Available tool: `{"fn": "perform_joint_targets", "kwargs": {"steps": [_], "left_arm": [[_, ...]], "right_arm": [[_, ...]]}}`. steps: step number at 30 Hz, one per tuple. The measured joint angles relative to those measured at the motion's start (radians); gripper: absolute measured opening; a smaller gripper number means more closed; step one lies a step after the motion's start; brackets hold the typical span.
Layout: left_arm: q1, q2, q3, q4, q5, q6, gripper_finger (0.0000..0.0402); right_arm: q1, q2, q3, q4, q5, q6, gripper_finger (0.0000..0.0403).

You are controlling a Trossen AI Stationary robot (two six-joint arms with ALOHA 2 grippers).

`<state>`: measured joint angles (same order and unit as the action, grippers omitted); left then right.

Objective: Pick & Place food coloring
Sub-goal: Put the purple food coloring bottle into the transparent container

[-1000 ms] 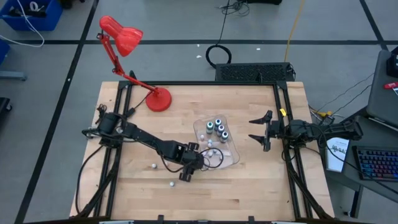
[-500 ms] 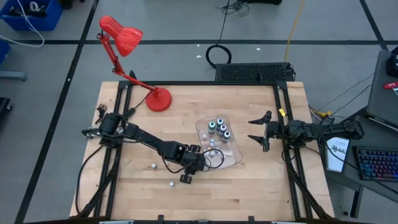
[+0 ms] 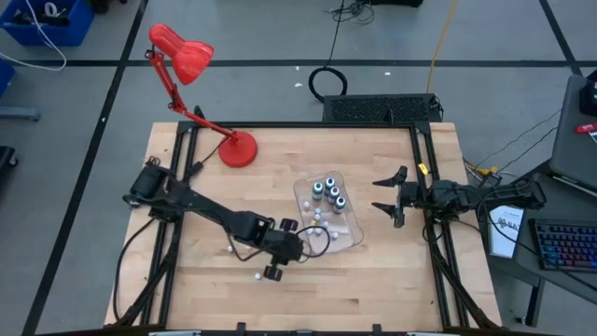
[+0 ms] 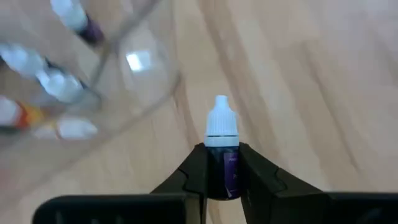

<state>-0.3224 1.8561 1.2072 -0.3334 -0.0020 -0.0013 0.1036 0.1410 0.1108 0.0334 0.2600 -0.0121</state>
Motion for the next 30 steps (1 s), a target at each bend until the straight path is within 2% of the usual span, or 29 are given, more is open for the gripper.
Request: {"fn": "perform_joint_targets", "kwargs": {"steps": [4, 9, 13, 17, 19, 24, 30], "left_arm": [[-0.036, -0.067, -0.011, 0.081, -0.077, 0.089, 0.0061], [-0.025, -0.137, -0.115, 0.368, -0.093, 0.293, 0.0061], [0.054, -0.178, -0.235, 0.695, -0.017, 0.407, 0.0061], [0.159, -0.169, -0.344, 1.057, 0.136, 0.401, 0.0061], [0.203, -0.149, -0.368, 1.199, 0.193, 0.383, 0.0061], [0.276, -0.102, -0.375, 1.341, 0.330, 0.378, 0.0061], [0.352, -0.053, -0.362, 1.443, 0.366, 0.368, 0.0061]], "right_arm": [[0.000, 0.000, 0.000, -0.003, 0.000, 0.000, 0.0295], [0.000, 0.000, 0.000, 0.000, 0.000, 0.000, 0.0295], [0.000, 0.000, 0.000, -0.005, 0.000, 0.000, 0.0295], [0.000, 0.003, -0.001, 0.016, 0.004, 0.006, 0.0295], [0.000, 0.011, -0.002, 0.082, 0.023, 0.045, 0.0295], [0.000, 0.012, -0.002, 0.232, 0.029, 0.165, 0.0295], [0.000, 0.016, -0.002, 0.306, 0.028, 0.169, 0.0295]]}}
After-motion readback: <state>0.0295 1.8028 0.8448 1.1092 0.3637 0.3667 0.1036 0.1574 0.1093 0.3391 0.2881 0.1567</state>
